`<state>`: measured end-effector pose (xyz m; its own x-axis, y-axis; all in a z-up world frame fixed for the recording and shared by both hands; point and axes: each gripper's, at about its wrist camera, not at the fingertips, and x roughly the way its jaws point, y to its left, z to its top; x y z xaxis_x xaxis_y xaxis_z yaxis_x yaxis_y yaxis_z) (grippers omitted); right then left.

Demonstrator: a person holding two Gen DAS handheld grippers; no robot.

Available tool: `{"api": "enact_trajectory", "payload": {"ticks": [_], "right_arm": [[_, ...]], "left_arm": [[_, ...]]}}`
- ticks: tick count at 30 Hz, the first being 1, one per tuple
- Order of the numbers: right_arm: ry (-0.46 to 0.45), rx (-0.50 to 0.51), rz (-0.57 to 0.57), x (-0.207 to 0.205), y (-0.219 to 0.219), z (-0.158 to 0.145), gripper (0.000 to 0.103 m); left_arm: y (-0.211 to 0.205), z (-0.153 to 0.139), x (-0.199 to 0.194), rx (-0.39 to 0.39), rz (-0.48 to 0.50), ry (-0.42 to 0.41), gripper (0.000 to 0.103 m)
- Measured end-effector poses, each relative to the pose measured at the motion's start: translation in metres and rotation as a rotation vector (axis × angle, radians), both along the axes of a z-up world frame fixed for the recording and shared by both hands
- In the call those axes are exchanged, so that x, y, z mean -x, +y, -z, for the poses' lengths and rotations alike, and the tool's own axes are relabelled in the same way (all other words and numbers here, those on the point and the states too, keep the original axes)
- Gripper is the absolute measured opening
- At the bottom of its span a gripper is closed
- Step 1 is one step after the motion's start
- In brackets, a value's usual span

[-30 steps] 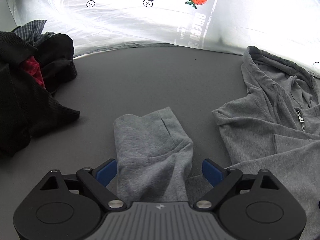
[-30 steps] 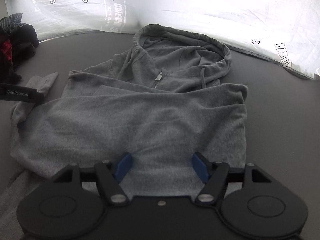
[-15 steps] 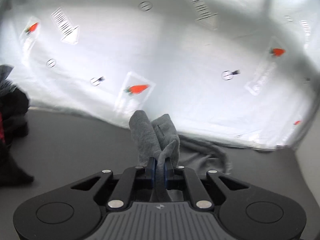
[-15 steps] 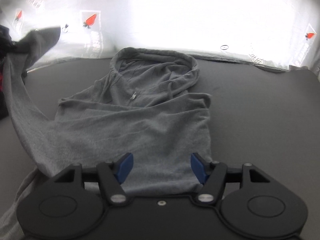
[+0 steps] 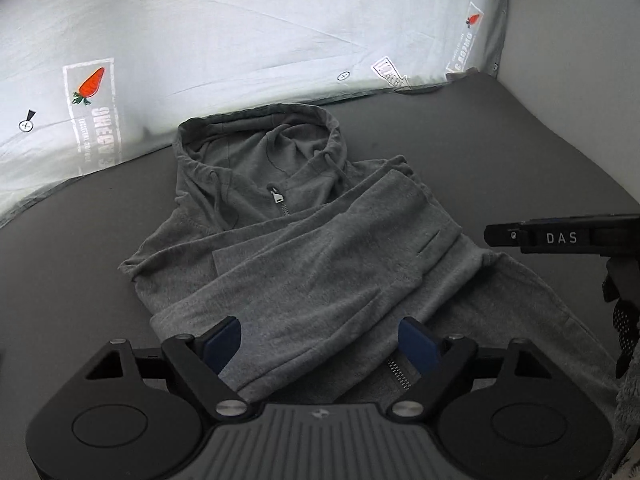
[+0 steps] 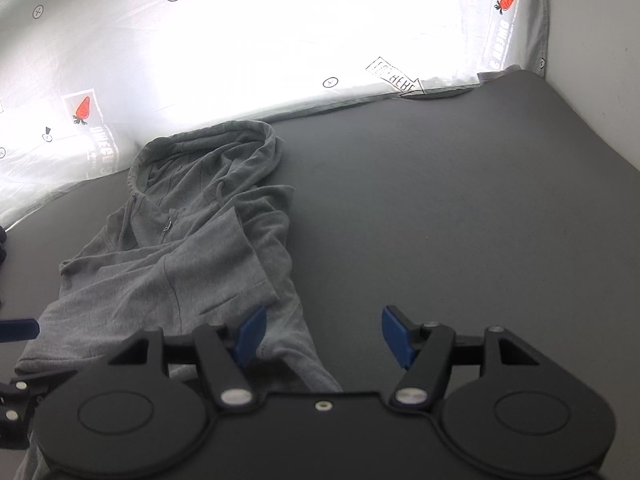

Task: Fold clothes
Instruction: 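Lay the hem onto the body with the left tool while the right tool grasps the side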

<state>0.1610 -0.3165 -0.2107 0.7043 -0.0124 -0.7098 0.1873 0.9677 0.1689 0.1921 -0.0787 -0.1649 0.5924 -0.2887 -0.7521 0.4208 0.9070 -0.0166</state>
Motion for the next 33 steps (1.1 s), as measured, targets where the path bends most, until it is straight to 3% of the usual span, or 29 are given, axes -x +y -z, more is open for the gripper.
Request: {"api": "enact_trajectory", "payload": {"ticks": [5,9,11,13,14,15,17,19,20,24,28,30,33], "right_arm": [[-0.014,-0.011,-0.059,-0.014,0.010,0.001,0.065],[-0.025,0.001,-0.131,-0.032,0.020,0.001,0.065],[-0.020,0.006,-0.164,-0.045,0.025,0.004,0.066],[0.009,-0.001,-0.201,-0.056,0.032,0.008,0.067],[0.026,-0.006,-0.220,-0.062,0.035,0.011,0.067],[0.031,-0.006,-0.229,-0.064,0.037,0.014,0.067],[0.041,0.026,-0.251,-0.069,0.044,0.019,0.057],[0.028,0.071,-0.263,-0.067,0.048,0.017,0.019],[0.012,0.089,-0.265,-0.063,0.048,0.015,0.018],[-0.043,0.143,-0.268,-0.046,0.049,-0.002,0.010],[-0.074,0.230,-0.283,-0.038,0.056,-0.010,0.007],[-0.090,0.274,-0.290,-0.034,0.060,-0.014,0.007],[-0.113,0.340,-0.301,-0.028,0.066,-0.019,0.007]], "left_arm": [[0.046,0.001,-0.021,0.096,-0.226,0.043,0.087],[0.092,0.017,-0.044,0.284,-0.461,0.222,0.087],[0.106,0.027,-0.050,0.364,-0.531,0.266,0.085],[0.111,0.034,-0.054,0.391,-0.555,0.270,0.078],[0.112,0.038,-0.056,0.397,-0.565,0.286,0.061],[0.112,0.040,-0.058,0.395,-0.571,0.305,0.046],[0.111,0.039,-0.060,0.396,-0.558,0.300,0.025],[0.105,0.034,-0.058,0.358,-0.521,0.259,0.015],[0.102,0.031,-0.057,0.345,-0.498,0.238,0.009],[0.098,0.012,-0.055,0.311,-0.451,0.164,0.005],[0.079,-0.017,-0.062,0.178,-0.327,0.054,0.006],[0.070,-0.022,-0.064,0.116,-0.273,0.003,0.006],[0.065,-0.018,-0.069,0.101,-0.266,-0.029,0.006]]}}
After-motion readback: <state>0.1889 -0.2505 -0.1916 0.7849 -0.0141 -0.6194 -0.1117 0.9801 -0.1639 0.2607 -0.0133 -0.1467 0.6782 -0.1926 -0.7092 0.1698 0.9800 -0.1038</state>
